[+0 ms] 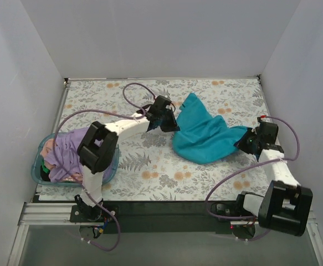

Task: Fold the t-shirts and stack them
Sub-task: Move the tshirt to the center of the board

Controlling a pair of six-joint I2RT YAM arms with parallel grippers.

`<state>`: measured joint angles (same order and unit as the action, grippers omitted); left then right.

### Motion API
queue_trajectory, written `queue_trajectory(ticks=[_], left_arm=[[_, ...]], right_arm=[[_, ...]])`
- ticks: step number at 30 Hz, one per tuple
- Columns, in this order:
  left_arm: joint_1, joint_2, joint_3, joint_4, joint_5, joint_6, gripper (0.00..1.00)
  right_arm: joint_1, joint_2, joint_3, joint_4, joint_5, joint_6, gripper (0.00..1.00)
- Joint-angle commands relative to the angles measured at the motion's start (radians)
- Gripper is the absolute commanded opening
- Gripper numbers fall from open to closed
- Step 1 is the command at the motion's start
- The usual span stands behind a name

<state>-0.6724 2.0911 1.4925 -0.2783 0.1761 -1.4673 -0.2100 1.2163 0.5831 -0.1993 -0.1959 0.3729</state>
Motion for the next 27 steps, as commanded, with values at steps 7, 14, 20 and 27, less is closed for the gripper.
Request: queue_trajectory(ticks=[7, 14, 20, 27], left_arm=[[-0.099, -0.703, -0.204, 0.096, -0.285, -0.001, 0.0], [-0.138, -1.017, -0.164, 0.05, -0.394, 0.041, 0.0], [-0.141, -1.037, -0.121, -0.015, -0.435, 0.055, 0.0], [-0.083, -0.746, -0.1, -0.156, -0.629, -0.04, 0.02]], right_arm=[[0.0, -0.454, 0.332, -0.282, -0.039, -0.058, 0.01], [0.0, -0.546, 0.671, -0.434, 0.019, -0.019, 0.01], [0.0, -0.535, 0.755, -0.492, 0.023, -0.008, 0.01], [0.0, -0.275, 0.519, -0.389, -0.013, -0.06, 0.01]])
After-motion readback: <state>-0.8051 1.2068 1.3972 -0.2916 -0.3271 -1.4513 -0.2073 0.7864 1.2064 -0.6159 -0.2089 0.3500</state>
